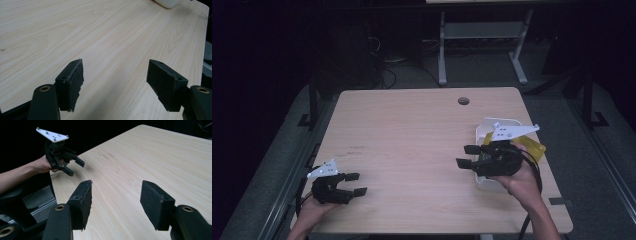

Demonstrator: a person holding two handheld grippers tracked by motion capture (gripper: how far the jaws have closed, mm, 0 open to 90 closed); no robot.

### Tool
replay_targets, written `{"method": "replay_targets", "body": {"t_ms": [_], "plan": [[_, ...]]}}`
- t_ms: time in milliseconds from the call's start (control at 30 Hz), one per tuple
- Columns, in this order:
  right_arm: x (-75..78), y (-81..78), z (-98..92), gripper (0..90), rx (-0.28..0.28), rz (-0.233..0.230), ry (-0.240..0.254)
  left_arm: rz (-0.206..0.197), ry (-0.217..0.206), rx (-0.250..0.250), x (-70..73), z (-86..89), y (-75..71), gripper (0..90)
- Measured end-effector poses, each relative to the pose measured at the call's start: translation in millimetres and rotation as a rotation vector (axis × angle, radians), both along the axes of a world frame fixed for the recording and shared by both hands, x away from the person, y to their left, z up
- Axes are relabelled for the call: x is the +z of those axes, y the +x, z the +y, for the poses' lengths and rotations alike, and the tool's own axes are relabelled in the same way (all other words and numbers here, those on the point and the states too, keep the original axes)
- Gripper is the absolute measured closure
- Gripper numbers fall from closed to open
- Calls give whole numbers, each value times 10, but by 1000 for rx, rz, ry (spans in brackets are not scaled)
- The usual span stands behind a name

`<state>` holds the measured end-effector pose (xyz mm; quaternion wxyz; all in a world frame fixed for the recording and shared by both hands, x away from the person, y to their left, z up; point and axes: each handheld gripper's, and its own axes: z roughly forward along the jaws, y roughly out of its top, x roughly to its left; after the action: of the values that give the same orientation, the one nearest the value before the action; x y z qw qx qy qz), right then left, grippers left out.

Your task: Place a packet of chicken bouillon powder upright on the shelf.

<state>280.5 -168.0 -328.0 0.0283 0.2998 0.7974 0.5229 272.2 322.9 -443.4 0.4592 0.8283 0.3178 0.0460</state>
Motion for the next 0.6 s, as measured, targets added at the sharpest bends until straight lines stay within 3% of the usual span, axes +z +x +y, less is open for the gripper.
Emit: {"method": "replay_targets", "body": {"t_ms": [600], "plan": [[-207,28,421,408,73,33,0,-5,-3,-4,9,-1,-4,287]]}}
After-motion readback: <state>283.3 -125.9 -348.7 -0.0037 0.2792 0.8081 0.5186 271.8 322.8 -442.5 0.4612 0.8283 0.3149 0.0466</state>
